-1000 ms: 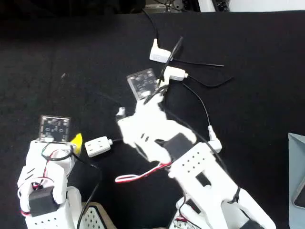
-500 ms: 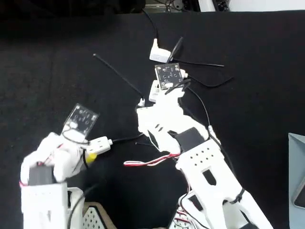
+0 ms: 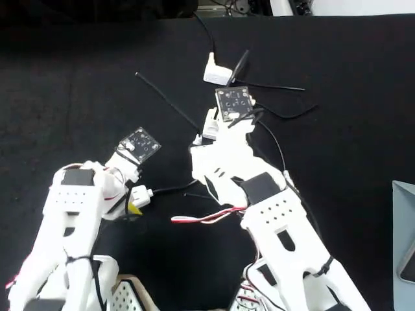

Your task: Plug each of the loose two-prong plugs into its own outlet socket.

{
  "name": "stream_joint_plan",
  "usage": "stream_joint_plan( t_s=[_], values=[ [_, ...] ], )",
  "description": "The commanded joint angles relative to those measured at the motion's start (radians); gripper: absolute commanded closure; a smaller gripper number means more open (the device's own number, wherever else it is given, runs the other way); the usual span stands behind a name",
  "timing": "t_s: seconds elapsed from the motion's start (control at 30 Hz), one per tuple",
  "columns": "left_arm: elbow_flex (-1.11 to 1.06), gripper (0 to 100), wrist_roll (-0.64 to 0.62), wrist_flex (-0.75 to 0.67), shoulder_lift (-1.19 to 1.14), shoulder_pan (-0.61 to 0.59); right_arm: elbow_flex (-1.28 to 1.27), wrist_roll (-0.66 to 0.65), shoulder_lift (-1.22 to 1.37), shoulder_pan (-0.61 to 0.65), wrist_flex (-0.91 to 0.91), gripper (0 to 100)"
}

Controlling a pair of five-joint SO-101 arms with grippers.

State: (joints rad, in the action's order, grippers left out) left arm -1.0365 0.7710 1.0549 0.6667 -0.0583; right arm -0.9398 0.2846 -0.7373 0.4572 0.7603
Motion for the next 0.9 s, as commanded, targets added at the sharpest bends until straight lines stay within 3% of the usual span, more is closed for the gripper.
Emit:
stream_joint_plan(
  t_s=[0.0,0.27,0.37,0.5,0.67,0.87],
  values=[
    [0.058,68,0.008,-0.109,-0.11,0.015,0.007,0.002,-0.018,-0.017,-0.015,98.5],
    [0.059,89,0.003,-0.227,-0.206,0.033,-0.002,0.002,-0.019,-0.017,-0.017,98.5],
    [0.059,91,-0.081,-0.227,-0.209,0.077,-0.002,0.002,-0.019,-0.017,-0.017,98.5],
    [0.067,89,-0.222,-0.227,-0.206,0.139,-0.002,0.002,-0.019,-0.015,-0.017,98.5],
    [0.081,68,-0.302,-0.183,-0.196,0.102,-0.002,0.002,-0.019,-0.015,-0.017,98.5],
    [0.234,69,-0.31,-0.04,-0.196,-0.025,-0.002,0.002,-0.019,-0.012,-0.017,98.5]
  ],
)
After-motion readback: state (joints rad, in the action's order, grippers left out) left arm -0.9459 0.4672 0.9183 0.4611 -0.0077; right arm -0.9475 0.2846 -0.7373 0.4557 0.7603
